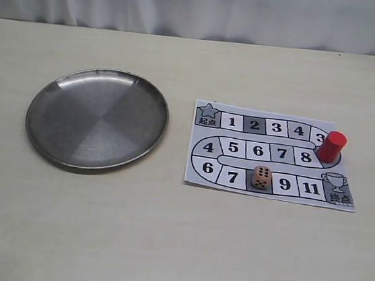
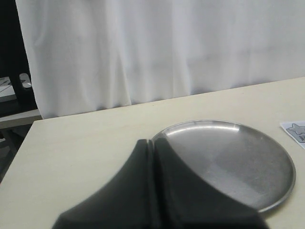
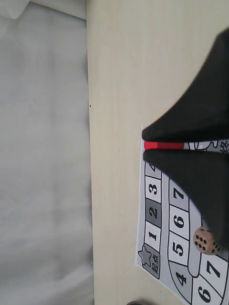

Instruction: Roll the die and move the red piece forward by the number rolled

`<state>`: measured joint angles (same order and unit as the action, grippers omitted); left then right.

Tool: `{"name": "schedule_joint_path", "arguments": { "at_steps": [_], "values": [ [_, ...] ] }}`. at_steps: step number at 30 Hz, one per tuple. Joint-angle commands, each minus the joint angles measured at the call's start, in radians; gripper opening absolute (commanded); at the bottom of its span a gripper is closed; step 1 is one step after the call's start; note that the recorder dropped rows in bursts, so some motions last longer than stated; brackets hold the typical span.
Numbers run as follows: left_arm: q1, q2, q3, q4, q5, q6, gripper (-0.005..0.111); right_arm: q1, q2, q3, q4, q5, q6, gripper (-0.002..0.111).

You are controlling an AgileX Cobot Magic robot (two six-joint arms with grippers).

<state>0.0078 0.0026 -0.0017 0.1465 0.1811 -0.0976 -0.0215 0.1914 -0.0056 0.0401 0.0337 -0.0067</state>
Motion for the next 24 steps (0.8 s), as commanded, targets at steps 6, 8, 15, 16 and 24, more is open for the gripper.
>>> {"name": "schedule_joint_path", "arguments": {
  "at_steps": [6, 8, 15, 16, 24],
  "values": [
    [-0.008, -0.003, 0.002, -0.002, -0.008, -0.001, 0.0, 0.001, -0.009, 0.006, -0.002, -0.01, -0.005, 0.005],
    [-0.008, -0.003, 0.002, -0.002, -0.008, -0.001, 0.0, 0.001, -0.009, 0.006, -0.002, -0.01, -0.005, 0.005],
    [-0.008, -0.003, 0.002, -0.002, -0.008, -0.001, 0.0, 0.001, -0.009, 0.006, 0.01, -0.005, 0.007, 0.005],
    [-0.008, -0.003, 0.002, -0.002, -0.008, -0.001, 0.0, 0.001, -0.009, 0.006, 0.01, -0.005, 0.007, 0.005],
    [-0.008, -0.003, 0.002, -0.002, -0.008, -0.001, 0.0, 0.001, -0.009, 0.006, 0.01, -0.005, 0.007, 0.005]
  ]
}}
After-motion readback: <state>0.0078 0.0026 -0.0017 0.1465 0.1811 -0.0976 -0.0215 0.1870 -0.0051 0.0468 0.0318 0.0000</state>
